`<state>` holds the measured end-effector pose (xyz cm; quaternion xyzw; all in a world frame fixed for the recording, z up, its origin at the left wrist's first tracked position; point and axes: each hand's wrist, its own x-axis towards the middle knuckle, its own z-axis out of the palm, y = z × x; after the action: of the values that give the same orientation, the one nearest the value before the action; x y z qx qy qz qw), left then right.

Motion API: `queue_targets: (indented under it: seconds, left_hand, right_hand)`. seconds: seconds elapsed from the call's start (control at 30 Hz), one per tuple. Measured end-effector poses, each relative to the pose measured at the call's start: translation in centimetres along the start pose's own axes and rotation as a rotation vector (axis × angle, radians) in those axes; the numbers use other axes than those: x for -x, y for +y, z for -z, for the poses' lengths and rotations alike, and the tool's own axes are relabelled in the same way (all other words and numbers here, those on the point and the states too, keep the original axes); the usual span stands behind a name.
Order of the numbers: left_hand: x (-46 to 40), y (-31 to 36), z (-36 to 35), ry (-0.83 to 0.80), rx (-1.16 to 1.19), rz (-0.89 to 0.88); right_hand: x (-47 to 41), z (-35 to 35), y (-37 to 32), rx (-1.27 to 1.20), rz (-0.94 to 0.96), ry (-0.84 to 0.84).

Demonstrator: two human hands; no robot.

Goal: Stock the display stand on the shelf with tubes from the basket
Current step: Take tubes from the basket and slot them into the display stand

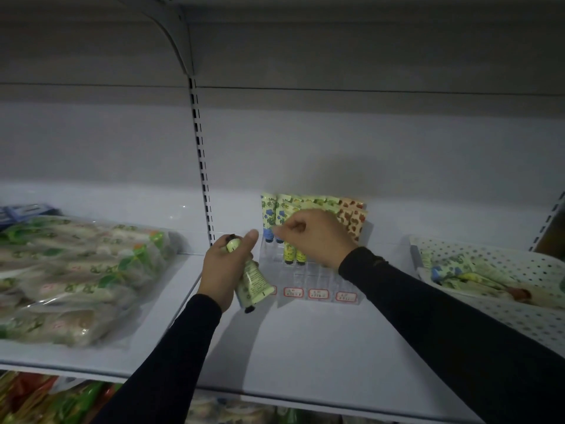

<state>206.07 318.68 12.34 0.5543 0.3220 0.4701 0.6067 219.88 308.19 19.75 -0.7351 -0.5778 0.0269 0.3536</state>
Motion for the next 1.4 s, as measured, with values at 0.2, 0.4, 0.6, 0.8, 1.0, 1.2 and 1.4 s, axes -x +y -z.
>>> queue_targets:
  seconds: [0.2, 0.4, 0.6, 0.8, 1.0, 1.2, 1.4]
  left_hand:
    - [1.2, 1.0, -2.0, -0.004, 0.128, 0.027]
    - [2.4, 1.5, -3.2, -0.068, 0.083, 0.057]
    - [3.0, 1.5, -3.1, -0.195, 0.035, 0.114]
    - [3.7, 1.5, -3.4, -0.346, -0.044, 0.084]
    - [4.2, 1.5, -3.7, -0.422, -0.124, 0.047]
    - [4.6, 1.4, -4.4, -0.439, -0.096, 0.093]
    - [4.8, 1.3, -4.5, -0.485, -0.107, 0.169]
  right_hand:
    - [3.5, -1.2, 2.1, -0.395, -0.227, -0.501]
    - [4.7, 0.2, 3.6, -0.62, -0.324, -0.393]
    - [5.4, 2.6, 4.0, -0.621, -0.39, -0.274]
    - [5.2, 4.0, 4.0, -0.91, -0.558, -0.132]
    - [5.1, 4.9, 4.3, -1.035, -0.56, -0.053]
    - [5.3, 4.8, 4.5, -0.87, -0.361, 0.019]
    - [5.5, 4.8, 5.0, -0.677, -0.188, 0.07]
